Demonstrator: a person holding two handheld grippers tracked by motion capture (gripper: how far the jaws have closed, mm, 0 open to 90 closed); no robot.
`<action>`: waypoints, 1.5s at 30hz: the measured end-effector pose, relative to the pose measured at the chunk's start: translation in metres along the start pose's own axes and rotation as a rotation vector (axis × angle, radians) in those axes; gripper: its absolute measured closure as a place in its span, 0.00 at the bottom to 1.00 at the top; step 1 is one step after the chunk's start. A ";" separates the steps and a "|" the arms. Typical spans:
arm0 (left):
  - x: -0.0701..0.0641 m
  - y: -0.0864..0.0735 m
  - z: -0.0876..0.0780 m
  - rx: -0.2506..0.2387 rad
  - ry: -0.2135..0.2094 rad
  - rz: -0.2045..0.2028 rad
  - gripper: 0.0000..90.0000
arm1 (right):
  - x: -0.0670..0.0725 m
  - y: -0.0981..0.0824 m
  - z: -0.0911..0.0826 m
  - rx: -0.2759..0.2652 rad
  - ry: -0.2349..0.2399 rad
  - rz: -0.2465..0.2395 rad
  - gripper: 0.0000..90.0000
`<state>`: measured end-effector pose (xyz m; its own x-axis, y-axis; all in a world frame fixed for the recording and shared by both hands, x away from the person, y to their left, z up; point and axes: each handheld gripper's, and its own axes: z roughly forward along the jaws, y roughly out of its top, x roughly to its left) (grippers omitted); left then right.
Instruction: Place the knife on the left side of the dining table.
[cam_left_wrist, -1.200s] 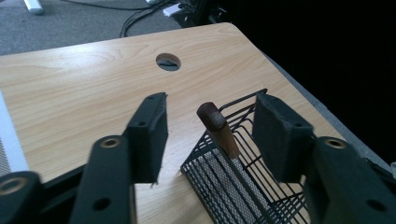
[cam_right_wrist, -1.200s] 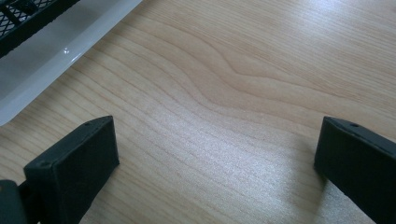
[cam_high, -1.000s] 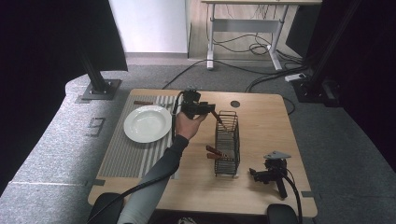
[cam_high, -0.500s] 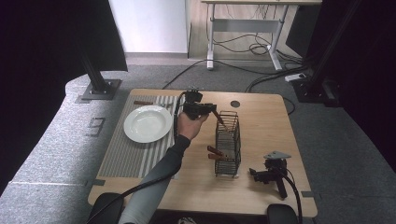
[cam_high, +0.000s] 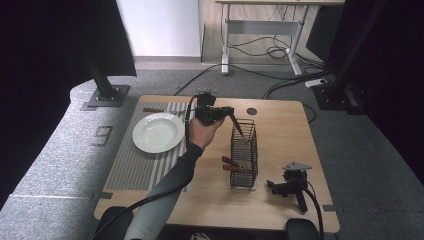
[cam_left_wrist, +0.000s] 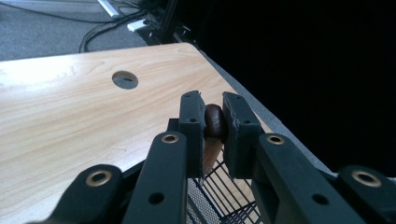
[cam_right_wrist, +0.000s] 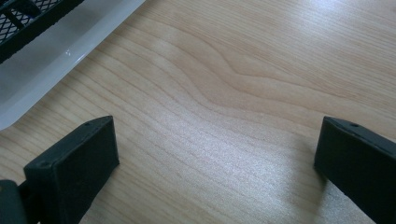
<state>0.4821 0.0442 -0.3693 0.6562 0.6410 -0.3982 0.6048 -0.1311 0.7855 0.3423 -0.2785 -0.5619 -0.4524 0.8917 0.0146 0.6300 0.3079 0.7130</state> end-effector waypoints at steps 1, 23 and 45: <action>0.000 0.001 -0.002 -0.003 0.000 0.002 0.88 | 0.000 0.000 0.000 0.000 0.000 0.000 0.00; 0.004 0.021 -0.068 -0.121 0.000 0.014 0.90 | 0.000 0.000 0.000 0.003 0.001 -0.001 0.00; 0.046 -0.009 -0.151 -0.238 0.107 -0.036 0.90 | 0.000 0.000 0.000 0.001 0.001 0.003 0.00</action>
<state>0.4385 0.1897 -0.3233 0.5773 0.7200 -0.3852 0.4950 0.0667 0.8663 0.3422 -0.2784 -0.5617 -0.4517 0.8920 0.0174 0.6320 0.3061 0.7119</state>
